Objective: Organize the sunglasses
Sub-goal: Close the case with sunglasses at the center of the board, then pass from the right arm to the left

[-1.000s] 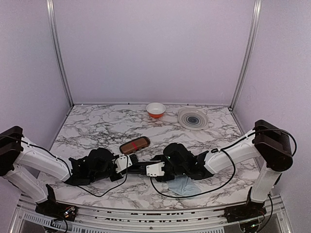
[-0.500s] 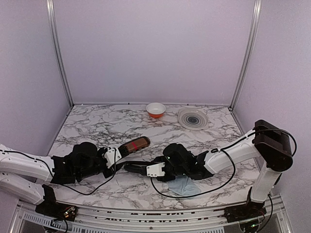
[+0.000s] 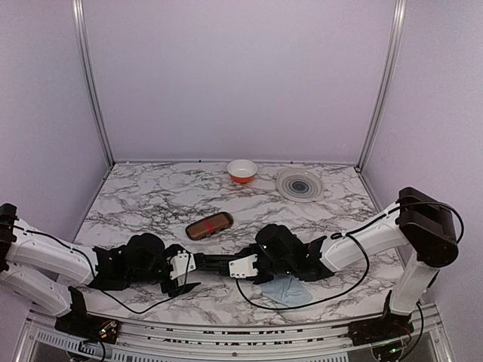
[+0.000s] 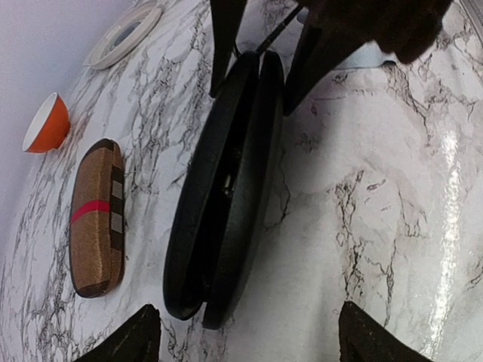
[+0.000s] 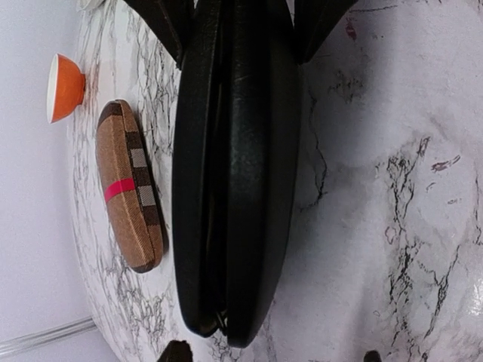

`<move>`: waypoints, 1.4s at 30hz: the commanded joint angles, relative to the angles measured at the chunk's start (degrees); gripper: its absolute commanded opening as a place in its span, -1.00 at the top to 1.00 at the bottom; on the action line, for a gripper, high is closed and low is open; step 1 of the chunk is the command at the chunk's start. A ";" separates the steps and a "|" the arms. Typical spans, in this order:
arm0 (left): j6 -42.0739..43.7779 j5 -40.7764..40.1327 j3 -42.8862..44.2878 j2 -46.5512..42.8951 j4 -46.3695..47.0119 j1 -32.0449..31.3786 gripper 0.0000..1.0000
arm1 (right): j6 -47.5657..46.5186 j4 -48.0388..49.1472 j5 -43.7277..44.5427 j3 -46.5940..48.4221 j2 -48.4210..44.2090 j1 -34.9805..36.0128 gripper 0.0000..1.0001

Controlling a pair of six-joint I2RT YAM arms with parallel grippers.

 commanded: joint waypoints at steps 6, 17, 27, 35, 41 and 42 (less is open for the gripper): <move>3.75 -1.09 7.10 11.91 3.56 1.11 -0.60 | -0.81 2.84 -1.30 -0.69 -1.96 0.79 0.27; 8.18 -2.18 8.61 16.24 6.44 1.21 0.14 | -2.00 4.45 -1.25 -0.87 -2.28 0.74 0.29; 4.49 -5.23 7.30 10.58 6.27 1.06 1.00 | -0.82 5.66 -0.10 -1.13 -3.75 0.76 -0.09; -2.30 -14.65 4.87 2.43 -1.65 0.93 0.86 | 1.35 8.75 3.11 -2.58 -9.10 0.74 -0.69; -10.72 -34.12 7.03 0.44 -10.66 1.07 0.65 | 3.87 10.02 6.63 -3.66 -12.31 0.74 -0.71; -13.36 -37.91 8.02 0.92 -13.40 1.32 0.65 | 4.52 10.01 6.87 -3.80 -12.49 0.71 -0.71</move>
